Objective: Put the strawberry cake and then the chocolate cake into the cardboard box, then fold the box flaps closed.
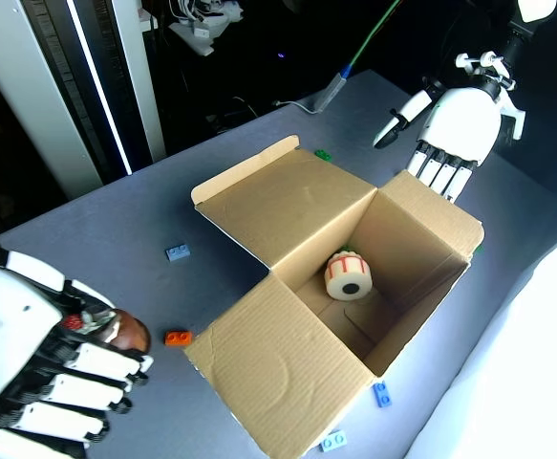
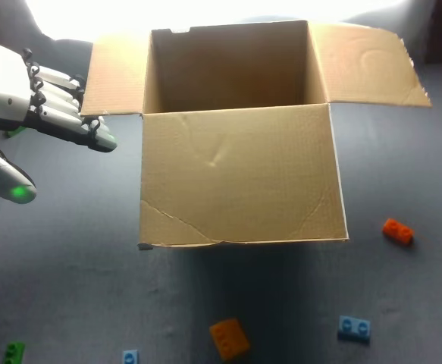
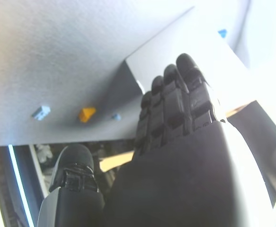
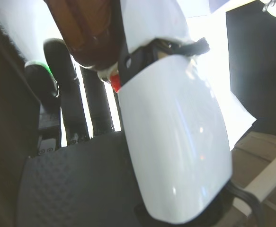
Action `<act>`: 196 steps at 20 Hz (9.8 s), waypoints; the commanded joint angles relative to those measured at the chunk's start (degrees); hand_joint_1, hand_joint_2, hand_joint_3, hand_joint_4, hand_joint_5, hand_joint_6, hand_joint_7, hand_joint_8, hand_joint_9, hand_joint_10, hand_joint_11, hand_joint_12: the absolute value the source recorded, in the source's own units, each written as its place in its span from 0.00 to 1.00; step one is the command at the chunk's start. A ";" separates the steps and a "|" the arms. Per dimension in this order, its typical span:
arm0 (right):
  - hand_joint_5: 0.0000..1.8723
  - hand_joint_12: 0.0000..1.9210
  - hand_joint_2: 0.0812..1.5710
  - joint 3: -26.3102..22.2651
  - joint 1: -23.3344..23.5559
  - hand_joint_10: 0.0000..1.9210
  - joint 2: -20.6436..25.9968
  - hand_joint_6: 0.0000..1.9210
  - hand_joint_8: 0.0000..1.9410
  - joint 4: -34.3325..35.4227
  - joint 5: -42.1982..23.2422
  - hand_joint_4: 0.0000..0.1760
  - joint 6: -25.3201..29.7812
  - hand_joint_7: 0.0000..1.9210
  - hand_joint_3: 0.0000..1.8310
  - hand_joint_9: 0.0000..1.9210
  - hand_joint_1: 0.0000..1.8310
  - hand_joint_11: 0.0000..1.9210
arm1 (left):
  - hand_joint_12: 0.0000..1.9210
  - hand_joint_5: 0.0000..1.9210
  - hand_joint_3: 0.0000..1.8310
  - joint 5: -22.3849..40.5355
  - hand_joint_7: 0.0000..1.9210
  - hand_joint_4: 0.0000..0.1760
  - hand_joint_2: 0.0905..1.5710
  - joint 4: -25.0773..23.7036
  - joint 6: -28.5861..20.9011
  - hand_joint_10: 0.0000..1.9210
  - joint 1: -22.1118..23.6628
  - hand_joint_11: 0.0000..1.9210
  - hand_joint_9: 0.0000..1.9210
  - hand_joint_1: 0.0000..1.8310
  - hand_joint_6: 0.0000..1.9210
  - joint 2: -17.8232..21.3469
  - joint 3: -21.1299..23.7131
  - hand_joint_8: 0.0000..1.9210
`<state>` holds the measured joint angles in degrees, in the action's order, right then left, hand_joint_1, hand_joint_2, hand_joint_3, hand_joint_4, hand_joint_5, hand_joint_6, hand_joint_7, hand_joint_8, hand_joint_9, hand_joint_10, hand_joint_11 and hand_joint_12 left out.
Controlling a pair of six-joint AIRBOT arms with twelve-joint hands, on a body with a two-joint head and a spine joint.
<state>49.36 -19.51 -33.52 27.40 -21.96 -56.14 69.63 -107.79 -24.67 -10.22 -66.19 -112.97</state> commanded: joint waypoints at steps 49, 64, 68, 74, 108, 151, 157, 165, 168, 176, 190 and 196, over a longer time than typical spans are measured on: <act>0.03 0.47 0.63 23.45 15.00 0.02 -34.49 0.00 0.00 -28.67 -7.98 0.06 -3.10 0.07 0.00 0.11 0.13 0.00 | 0.40 0.06 0.00 -0.97 0.11 0.00 0.73 4.60 0.01 0.00 0.38 0.00 0.12 0.00 0.00 0.65 1.82 0.00; 0.14 0.46 0.70 9.31 16.35 0.03 -14.73 0.02 0.01 -28.02 -7.71 0.00 -3.35 0.15 0.01 0.15 0.03 0.00 | 0.48 0.11 0.00 -1.10 0.16 0.00 0.73 4.73 -0.01 0.01 1.53 0.00 0.16 0.00 0.01 0.67 0.87 0.00; 0.19 0.58 0.73 9.09 14.77 0.02 -9.91 0.01 0.00 -24.83 -6.67 0.00 -3.62 0.21 0.00 0.23 0.00 0.00 | 0.50 0.13 0.00 -1.45 0.17 0.00 0.72 4.73 -0.72 0.00 4.26 0.00 0.17 0.00 0.01 0.53 -0.79 0.00; 0.15 0.54 0.73 8.83 11.82 0.00 -2.34 0.00 0.00 -17.19 -4.21 0.00 -4.35 0.17 0.00 0.19 0.00 0.00 | 0.44 0.13 0.00 -1.47 0.15 0.00 0.71 3.75 -2.47 0.00 12.14 0.00 0.15 0.00 0.00 0.03 -2.36 0.00; 0.10 0.25 0.79 15.87 -20.02 0.01 -16.46 0.01 0.01 -12.16 -22.84 0.00 -9.19 0.12 0.00 0.10 0.00 0.00 | 0.35 0.07 0.00 -13.17 0.11 0.00 0.76 2.59 -2.23 0.00 10.09 0.00 0.11 0.00 0.00 1.11 17.70 0.00; 0.08 0.23 0.77 11.08 6.77 0.00 -23.32 0.00 0.00 -18.21 -12.19 0.00 -14.91 0.10 0.00 0.07 0.00 0.00 | 0.44 0.10 0.00 -5.92 0.14 0.00 0.71 -4.78 -0.54 0.00 14.90 0.00 0.14 0.00 0.00 -0.17 -1.11 0.00; 0.08 0.21 0.77 12.64 6.04 0.00 -24.39 0.00 0.00 -18.21 -8.85 0.00 -15.55 0.09 0.00 0.08 0.00 0.00 | 0.42 0.09 0.00 -3.53 0.13 0.00 0.73 -3.87 0.40 0.00 8.88 0.00 0.13 0.00 0.00 0.29 -1.21 0.00; 0.09 0.19 0.77 11.83 8.00 0.00 -21.97 0.00 0.00 -18.18 -9.18 0.00 -13.36 0.09 0.00 0.07 0.00 0.00 | 0.44 0.09 0.00 -1.01 0.13 0.00 0.73 2.11 4.93 0.00 1.72 0.00 0.14 0.00 0.00 3.70 6.99 0.00; 0.09 0.19 0.78 9.91 8.91 0.00 -18.91 0.00 0.00 -18.18 -9.46 0.00 -13.10 0.09 0.00 0.07 0.00 0.00 | 0.45 0.10 0.00 0.17 0.13 0.00 0.73 4.06 5.65 0.00 -0.71 0.00 0.14 0.00 0.00 4.35 9.03 0.00; 0.10 0.29 0.78 1.92 6.83 0.01 -5.94 0.00 0.00 -12.45 -8.17 0.00 -11.64 0.12 0.00 0.10 0.00 0.00 | 0.40 0.10 0.00 1.07 0.13 0.00 0.72 6.96 7.31 0.00 -5.35 0.00 0.12 0.00 0.00 7.21 17.95 0.00; 0.09 0.21 0.76 -4.54 4.73 0.00 8.61 0.00 0.00 -7.85 -3.51 0.00 -11.80 0.11 0.00 0.09 0.00 0.00 | 0.40 0.08 0.00 -3.61 0.12 0.00 0.74 11.70 6.85 0.00 -8.35 0.00 0.13 0.00 0.00 9.61 29.59 0.00; 0.10 0.14 0.78 -4.53 5.73 0.00 8.38 0.01 0.00 -7.85 -4.29 0.00 -12.21 0.10 0.00 0.08 0.00 0.00 | 0.43 0.11 0.00 -3.02 0.15 0.00 0.73 13.42 3.88 0.00 -2.59 0.00 0.15 0.00 0.01 9.67 28.65 0.00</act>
<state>44.66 -14.52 -25.85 19.68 -19.31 -68.27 64.84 -99.88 -20.82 -12.99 -56.99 -84.18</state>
